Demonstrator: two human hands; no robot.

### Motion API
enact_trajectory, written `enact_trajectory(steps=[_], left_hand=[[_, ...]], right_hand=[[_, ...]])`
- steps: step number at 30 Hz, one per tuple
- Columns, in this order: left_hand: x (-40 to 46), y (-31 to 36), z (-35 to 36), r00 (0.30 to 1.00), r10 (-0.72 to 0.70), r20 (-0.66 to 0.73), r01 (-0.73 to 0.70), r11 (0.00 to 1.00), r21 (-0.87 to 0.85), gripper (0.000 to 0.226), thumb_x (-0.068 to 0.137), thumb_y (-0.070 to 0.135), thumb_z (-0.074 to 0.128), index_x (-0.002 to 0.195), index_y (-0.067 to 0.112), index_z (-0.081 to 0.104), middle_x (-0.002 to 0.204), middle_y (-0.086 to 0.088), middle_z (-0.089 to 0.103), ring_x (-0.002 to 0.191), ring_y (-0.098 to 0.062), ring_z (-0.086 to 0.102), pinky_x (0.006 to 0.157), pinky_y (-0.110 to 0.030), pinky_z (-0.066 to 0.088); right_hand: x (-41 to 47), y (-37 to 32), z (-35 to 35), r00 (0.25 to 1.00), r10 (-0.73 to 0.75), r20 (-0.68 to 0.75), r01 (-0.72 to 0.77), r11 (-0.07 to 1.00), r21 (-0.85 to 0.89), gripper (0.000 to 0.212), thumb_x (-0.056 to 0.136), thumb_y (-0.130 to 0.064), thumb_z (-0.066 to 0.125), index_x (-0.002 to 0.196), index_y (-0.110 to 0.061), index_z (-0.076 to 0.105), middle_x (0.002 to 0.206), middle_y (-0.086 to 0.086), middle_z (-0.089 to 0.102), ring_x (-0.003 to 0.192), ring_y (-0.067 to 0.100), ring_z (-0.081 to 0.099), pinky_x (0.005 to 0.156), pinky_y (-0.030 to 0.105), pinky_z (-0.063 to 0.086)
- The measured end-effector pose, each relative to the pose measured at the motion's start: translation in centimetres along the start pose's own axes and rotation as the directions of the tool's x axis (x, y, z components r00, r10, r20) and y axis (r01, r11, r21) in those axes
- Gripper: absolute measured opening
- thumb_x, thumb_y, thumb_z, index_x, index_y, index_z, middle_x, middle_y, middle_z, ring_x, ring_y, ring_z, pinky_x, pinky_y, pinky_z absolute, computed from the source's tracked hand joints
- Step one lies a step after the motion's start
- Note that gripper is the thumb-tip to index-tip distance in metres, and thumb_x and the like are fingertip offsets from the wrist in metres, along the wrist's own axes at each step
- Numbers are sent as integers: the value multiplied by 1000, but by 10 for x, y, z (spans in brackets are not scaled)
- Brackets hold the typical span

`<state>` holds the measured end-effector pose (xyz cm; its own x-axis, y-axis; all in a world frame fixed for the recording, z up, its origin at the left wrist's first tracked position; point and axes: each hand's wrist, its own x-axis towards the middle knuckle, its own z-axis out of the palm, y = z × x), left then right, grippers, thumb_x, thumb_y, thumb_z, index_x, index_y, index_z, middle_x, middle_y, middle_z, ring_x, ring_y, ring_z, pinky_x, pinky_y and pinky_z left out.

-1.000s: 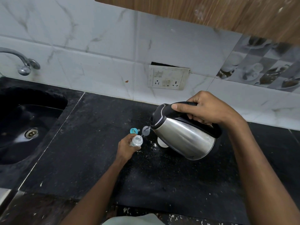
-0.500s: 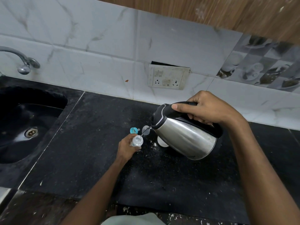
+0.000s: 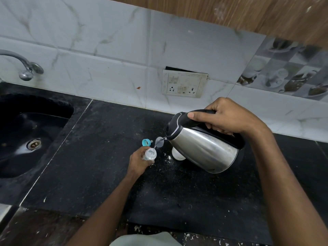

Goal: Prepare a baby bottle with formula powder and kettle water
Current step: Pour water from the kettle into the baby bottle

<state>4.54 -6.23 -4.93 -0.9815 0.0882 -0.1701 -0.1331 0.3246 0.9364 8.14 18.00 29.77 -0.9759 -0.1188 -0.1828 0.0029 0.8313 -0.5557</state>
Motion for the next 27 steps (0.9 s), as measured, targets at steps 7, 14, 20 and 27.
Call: enact_trajectory(steps=[7,14,20,27], left_hand=[[1,4,-1,1000,1,-1,-1,1000,-10,57,70,0,90,115,27,69,109,10,75,100,-2,68,84,-13,50],[2,1,-1,1000,-2,7,2,1000,6,58,69,1,91,117,26,68,112,9,74,103,-6,68,92,-22,51],[0,5,0,1000,-5,12,5,1000,-3,57,70,-3,89,117,21,70,111,6,74,101,-7,68,84,-11,48],[-1,1,-1,1000,-24,10,24,1000,-8,54,71,-3,88,117,19,71,112,5,76,103,-10,70,85,-15,51]], right_hand=[[0,0,-1,1000,-1,-5,1,1000,-16,74,83,-73,69,66,-1,65,50,11,56,41,21,48,41,25,39],[-1,1,-2,1000,2,-3,-2,1000,-21,73,84,-72,68,65,-2,65,48,8,55,40,19,48,40,24,39],[-2,1,-1,1000,3,-7,-4,1000,-18,72,83,-72,69,64,-3,64,50,10,56,42,20,48,40,25,39],[-2,0,-1,1000,10,-9,-10,1000,-24,73,84,-72,69,64,-2,64,51,12,56,42,22,48,40,25,39]])
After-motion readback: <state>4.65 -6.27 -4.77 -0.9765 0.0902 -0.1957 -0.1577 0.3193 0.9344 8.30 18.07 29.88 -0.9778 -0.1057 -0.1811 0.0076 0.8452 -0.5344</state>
